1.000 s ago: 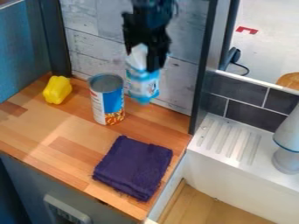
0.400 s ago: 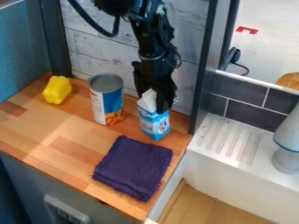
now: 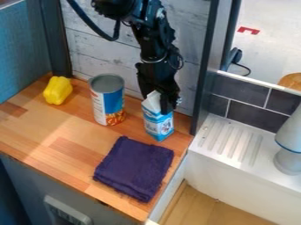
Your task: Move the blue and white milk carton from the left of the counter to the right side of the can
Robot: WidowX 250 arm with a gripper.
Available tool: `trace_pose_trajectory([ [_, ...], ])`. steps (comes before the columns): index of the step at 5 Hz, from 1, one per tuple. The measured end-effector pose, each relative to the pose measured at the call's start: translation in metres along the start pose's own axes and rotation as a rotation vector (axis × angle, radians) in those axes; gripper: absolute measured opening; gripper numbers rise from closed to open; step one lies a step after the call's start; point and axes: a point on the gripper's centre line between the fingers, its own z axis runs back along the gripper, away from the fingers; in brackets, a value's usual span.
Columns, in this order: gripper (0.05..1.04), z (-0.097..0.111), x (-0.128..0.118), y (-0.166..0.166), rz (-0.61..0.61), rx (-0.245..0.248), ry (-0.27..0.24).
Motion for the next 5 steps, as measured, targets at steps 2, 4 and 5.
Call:
trace_pose_trajectory([
  [2,1.003,0.012,-0.009,0.004,0.057,0.007,0.018],
  [4,1.003,0.117,-0.013,0.025,0.162,0.003,0.024],
  [5,1.003,0.170,-0.035,0.046,0.331,0.015,0.105],
])
